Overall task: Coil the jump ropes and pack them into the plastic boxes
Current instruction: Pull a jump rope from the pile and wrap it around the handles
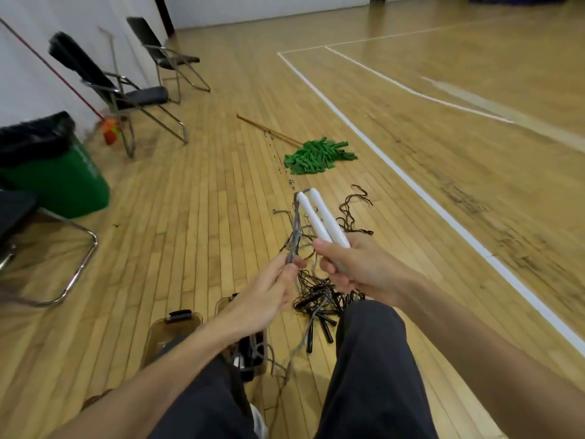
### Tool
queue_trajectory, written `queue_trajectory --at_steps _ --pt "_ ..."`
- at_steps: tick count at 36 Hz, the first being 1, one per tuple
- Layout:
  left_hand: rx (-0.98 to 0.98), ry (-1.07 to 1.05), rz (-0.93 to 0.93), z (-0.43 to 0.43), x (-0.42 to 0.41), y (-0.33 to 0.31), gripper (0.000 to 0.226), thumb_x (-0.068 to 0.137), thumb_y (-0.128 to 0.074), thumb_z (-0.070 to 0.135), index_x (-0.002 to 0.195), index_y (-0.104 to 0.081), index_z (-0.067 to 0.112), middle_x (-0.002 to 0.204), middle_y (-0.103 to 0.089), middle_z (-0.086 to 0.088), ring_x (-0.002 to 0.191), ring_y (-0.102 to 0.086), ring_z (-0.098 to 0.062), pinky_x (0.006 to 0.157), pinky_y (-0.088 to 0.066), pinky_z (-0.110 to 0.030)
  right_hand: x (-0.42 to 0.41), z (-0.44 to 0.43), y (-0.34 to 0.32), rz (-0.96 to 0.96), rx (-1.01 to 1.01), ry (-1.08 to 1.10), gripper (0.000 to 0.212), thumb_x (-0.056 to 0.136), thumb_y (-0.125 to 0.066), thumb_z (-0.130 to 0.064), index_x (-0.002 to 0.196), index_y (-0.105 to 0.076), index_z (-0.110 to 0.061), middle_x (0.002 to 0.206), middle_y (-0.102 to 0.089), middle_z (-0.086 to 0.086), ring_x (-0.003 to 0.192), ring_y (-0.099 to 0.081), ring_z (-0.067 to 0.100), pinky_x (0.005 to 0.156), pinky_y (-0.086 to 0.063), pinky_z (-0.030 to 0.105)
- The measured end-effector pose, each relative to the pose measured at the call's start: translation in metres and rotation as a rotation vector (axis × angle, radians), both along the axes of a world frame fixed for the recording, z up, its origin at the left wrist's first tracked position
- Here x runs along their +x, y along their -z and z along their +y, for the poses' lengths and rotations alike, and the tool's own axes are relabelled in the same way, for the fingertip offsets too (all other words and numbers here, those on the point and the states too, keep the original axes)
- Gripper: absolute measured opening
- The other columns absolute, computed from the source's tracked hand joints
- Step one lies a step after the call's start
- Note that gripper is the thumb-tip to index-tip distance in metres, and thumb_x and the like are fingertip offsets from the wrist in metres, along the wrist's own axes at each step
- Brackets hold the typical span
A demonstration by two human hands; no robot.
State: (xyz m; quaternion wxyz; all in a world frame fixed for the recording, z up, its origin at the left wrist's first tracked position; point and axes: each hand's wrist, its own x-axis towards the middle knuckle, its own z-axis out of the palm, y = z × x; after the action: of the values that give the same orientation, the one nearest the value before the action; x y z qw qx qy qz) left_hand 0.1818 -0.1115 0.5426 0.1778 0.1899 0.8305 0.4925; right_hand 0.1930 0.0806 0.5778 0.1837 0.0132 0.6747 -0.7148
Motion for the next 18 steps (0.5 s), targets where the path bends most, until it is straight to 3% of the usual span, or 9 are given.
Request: queue_trajectory --at_steps 3,6,8,12,13,15,18 --pt "-0.377 0.178 0.245 -0.015 -0.008 -0.029 0.024 0.105 -0.032 0.046 0.099 -0.050 0.031 0.068 -0.053 0.004 0.060 -0.049 -0.018 0.061 -0.045 -0.038 -0.008 0.000 -0.001 0.083 0.201 -0.003 0.022 0.103 -0.059 -0.025 0.090 -0.053 -0.009 0.061 -0.054 0.001 0.042 -0.039 0.010 0.042 -0.035 0.022" --pt "-0.774 0.324 0.519 -0.020 -0.014 -0.066 0.025 0.106 -0.025 0.048 0.090 -0.038 0.033 0.071 -0.052 0.004 0.061 -0.046 -0.013 0.058 -0.038 -0.032 -0.015 0.001 0.000 0.118 0.387 -0.011 0.022 0.101 -0.061 -0.028 0.102 -0.058 -0.006 0.064 -0.057 0.001 0.042 -0.041 0.009 0.042 -0.036 0.024" --pt "-0.910 0.397 0.724 -0.020 -0.017 -0.090 0.025 0.105 -0.021 0.049 0.094 -0.036 0.032 0.070 -0.049 0.006 0.057 -0.041 -0.010 0.053 -0.034 -0.027 -0.018 0.002 -0.002 0.146 0.497 -0.054 0.024 0.101 -0.061 -0.029 0.105 -0.059 -0.005 0.061 -0.057 -0.001 0.043 -0.042 0.010 0.042 -0.037 0.024" --pt "-0.851 0.473 0.971 -0.015 -0.037 -0.129 0.048 0.097 -0.023 0.047 0.114 -0.060 0.022 0.089 -0.063 0.006 0.061 -0.050 -0.008 0.045 -0.037 -0.017 -0.020 0.005 -0.017 0.160 0.670 -0.288 0.024 0.099 -0.064 -0.031 0.093 -0.058 -0.009 0.063 -0.056 -0.001 0.045 -0.045 0.010 0.042 -0.039 0.022" --pt "-0.813 0.497 1.010 -0.013 -0.043 -0.138 0.051 0.094 -0.024 0.046 0.114 -0.063 0.019 0.093 -0.066 0.002 0.065 -0.055 -0.011 0.048 -0.040 -0.015 -0.020 0.005 -0.023 0.159 0.688 -0.348 0.025 0.098 -0.065 -0.031 0.087 -0.056 -0.010 0.061 -0.055 -0.002 0.043 -0.044 0.010 0.042 -0.039 0.023" --pt "-0.745 0.513 1.014 -0.007 -0.053 -0.151 0.049 0.095 -0.024 0.047 0.108 -0.063 0.019 0.095 -0.065 0.002 0.073 -0.057 -0.013 0.058 -0.049 -0.026 -0.017 0.005 -0.038 0.174 0.699 -0.440 0.030 0.098 -0.066 -0.032 0.080 -0.054 -0.012 0.057 -0.052 -0.004 0.042 -0.043 0.010 0.043 -0.038 0.023" --pt "-0.625 0.515 0.960 0.003 -0.068 -0.167 0.039 0.103 -0.031 0.045 0.098 -0.062 0.021 0.088 -0.063 0.008 0.076 -0.055 -0.009 0.064 -0.042 -0.029 -0.011 0.003 -0.065 0.266 0.695 -0.538 0.032 0.098 -0.065 -0.033 0.076 -0.054 -0.013 0.057 -0.050 -0.004 0.046 -0.043 0.014 0.044 -0.038 0.024"
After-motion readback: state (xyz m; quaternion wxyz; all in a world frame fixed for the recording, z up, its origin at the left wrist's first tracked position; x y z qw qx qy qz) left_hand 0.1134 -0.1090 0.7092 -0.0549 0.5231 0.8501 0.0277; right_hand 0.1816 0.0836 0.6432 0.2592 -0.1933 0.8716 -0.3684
